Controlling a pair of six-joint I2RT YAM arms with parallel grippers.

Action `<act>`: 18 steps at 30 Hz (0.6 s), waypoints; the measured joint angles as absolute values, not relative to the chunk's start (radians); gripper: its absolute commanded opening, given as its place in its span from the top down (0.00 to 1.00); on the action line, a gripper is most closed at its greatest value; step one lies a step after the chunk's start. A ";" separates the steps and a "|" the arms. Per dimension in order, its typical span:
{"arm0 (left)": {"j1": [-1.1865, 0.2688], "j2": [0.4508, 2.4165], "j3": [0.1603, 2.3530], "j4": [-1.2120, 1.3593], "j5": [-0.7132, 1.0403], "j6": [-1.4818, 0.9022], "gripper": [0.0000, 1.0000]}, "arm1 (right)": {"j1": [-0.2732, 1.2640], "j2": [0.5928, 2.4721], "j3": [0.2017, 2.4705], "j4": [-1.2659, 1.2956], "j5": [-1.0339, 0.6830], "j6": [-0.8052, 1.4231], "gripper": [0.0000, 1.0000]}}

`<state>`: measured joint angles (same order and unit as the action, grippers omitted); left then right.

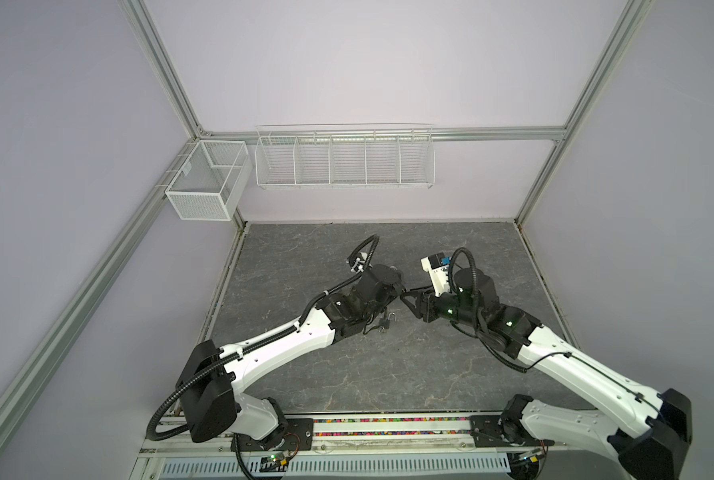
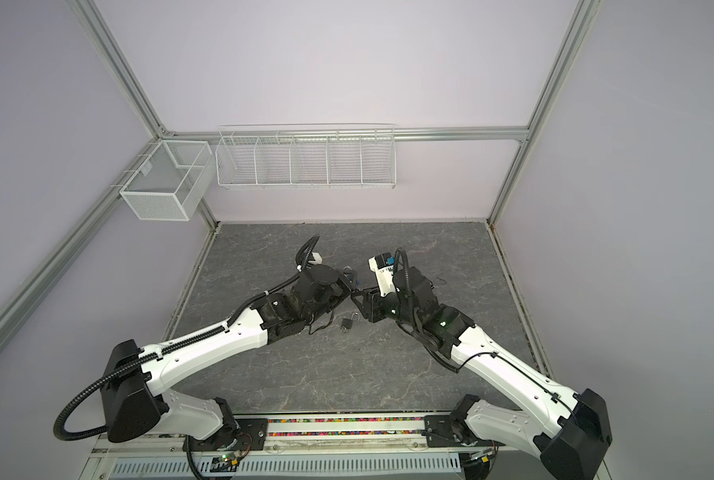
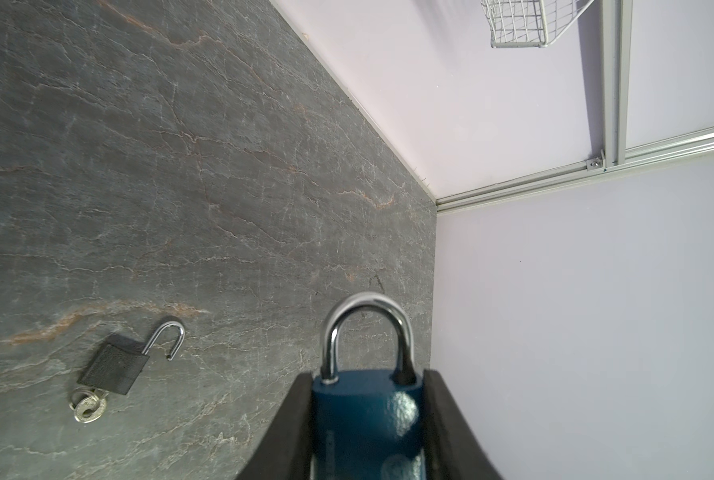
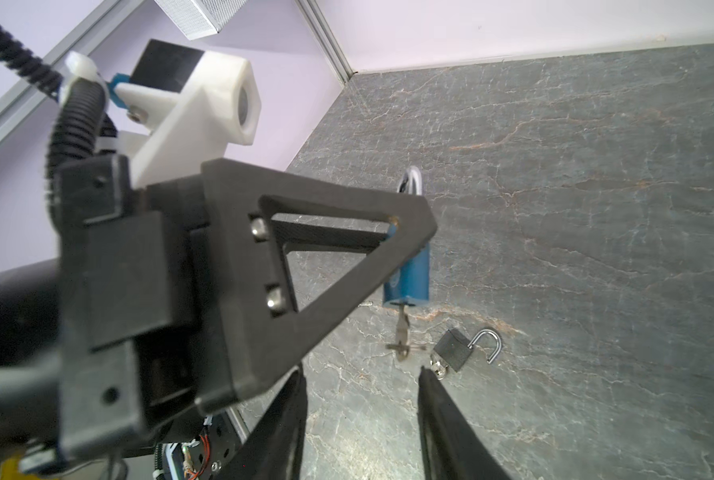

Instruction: Unlock with the key

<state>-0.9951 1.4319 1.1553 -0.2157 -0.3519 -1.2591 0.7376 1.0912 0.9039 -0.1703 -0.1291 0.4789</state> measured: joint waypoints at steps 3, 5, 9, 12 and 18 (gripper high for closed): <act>-0.995 1.424 1.155 -0.216 -0.352 -1.259 1.00 | 0.718 1.095 0.875 -0.133 -0.152 0.490 0.62; -0.995 1.417 1.155 -0.215 -0.352 -1.259 1.00 | 0.708 1.106 0.864 -0.116 -0.170 0.496 0.63; -0.995 1.409 1.155 -0.215 -0.351 -1.259 1.00 | 0.701 1.127 0.863 -0.084 -0.193 0.498 0.66; -0.995 1.407 1.155 -0.215 -0.351 -1.259 1.00 | 0.701 1.134 0.863 -0.067 -0.204 0.497 0.66; -0.995 1.407 1.155 -0.214 -0.347 -1.259 1.00 | 0.701 1.157 0.863 -0.053 -0.199 0.487 0.73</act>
<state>-0.9951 1.4071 1.1553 -0.2142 -0.3473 -1.2591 0.7006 1.1568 0.8631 -0.0532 -0.1989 0.4870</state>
